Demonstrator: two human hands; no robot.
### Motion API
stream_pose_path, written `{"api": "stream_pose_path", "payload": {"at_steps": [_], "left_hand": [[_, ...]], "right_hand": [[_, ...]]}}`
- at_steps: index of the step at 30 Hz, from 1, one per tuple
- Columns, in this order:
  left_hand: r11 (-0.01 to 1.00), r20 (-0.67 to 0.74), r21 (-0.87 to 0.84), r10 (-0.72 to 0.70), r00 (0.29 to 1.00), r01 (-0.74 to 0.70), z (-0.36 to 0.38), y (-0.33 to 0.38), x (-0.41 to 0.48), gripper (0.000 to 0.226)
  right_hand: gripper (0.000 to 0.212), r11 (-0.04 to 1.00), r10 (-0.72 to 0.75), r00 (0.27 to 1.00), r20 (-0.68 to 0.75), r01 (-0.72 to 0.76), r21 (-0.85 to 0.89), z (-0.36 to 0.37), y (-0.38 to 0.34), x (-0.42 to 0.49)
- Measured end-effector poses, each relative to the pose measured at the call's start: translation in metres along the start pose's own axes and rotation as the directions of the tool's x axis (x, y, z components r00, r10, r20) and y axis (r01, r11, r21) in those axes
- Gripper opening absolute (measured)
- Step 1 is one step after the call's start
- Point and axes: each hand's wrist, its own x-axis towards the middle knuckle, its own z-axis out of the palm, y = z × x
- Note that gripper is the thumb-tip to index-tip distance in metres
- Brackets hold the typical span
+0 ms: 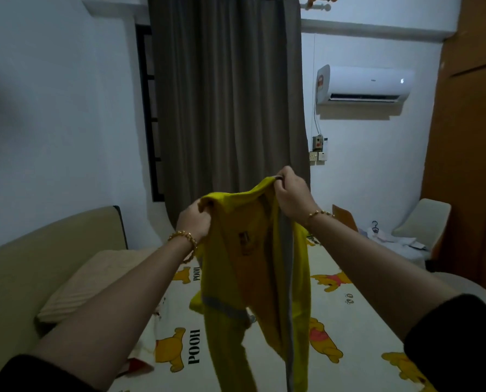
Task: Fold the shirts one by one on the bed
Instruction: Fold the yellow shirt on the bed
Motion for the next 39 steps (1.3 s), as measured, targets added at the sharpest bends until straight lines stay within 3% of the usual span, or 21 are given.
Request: {"api": "stream_pose_path", "payload": {"at_steps": [2,5,8,10,12,14,21,24,28,29,31,33,36,39], "left_hand": [[1.0,-0.003,0.007,0.027,1.0,-0.027,0.003,0.006,0.006,0.027],[0.991,0.068,0.074,0.11,0.992,-0.115,0.017,0.01,0.016,0.026],[0.98,0.112,0.125,0.144,0.983,-0.157,0.033,0.016,0.028,0.023],[0.961,0.174,0.181,0.177,0.969,-0.208,0.04,0.023,0.037,0.022],[0.925,0.301,0.28,0.169,0.939,-0.256,0.042,0.027,0.045,0.028],[0.89,0.386,0.385,0.086,0.919,-0.245,0.048,0.027,0.052,0.041],[0.773,0.215,0.621,-0.008,0.977,-0.131,0.086,0.022,0.075,0.012],[0.876,0.113,0.477,-0.142,0.983,0.071,0.094,0.024,0.086,0.036],[0.943,0.071,0.172,-0.299,0.952,0.284,0.107,0.051,0.104,0.035],[0.948,0.054,0.142,-0.296,0.954,0.286,0.111,0.056,0.108,0.035],[0.964,0.084,0.042,-0.264,0.961,0.262,0.115,0.06,0.121,0.033],[0.979,0.2,0.031,-0.201,0.959,0.199,0.115,0.06,0.132,0.046],[0.95,0.303,0.309,-0.148,0.941,0.05,0.115,0.054,0.143,0.071],[0.767,0.187,0.626,0.027,0.982,-0.141,0.12,0.043,0.149,0.063]], "right_hand": [[0.011,0.978,0.116,0.989,0.095,-0.131,0.16,0.01,0.013,-0.004],[0.028,0.949,0.16,0.951,0.263,-0.221,0.224,0.02,0.03,-0.006],[0.021,0.962,0.048,0.881,0.47,-0.167,0.215,0.014,0.047,0.002],[0.014,0.982,-0.019,0.854,0.52,-0.082,0.171,-0.001,0.062,0.017],[0.004,0.996,-0.022,0.887,0.46,-0.018,0.083,-0.021,0.077,0.037],[0.009,1.0,0.004,0.943,0.332,-0.006,0.004,-0.042,0.094,0.058],[0.022,0.998,-0.006,0.999,-0.031,0.004,-0.058,-0.084,0.144,0.118],[0.021,0.999,0.03,0.999,-0.03,-0.031,-0.013,-0.093,0.161,0.13],[0.012,0.999,0.035,0.987,0.159,-0.039,0.026,-0.093,0.177,0.138],[0.006,0.998,0.034,0.975,0.219,-0.045,0.045,-0.093,0.18,0.138],[0.02,0.998,0.011,0.948,0.319,-0.03,0.054,-0.093,0.191,0.14],[0.028,0.995,0.005,0.937,0.35,0.03,-0.096,-0.093,0.205,0.147],[0.014,0.926,0.043,0.977,0.209,0.04,-0.376,-0.088,0.225,0.157],[0.012,0.869,0.098,0.994,0.056,-0.058,-0.491,-0.082,0.232,0.158]]}}
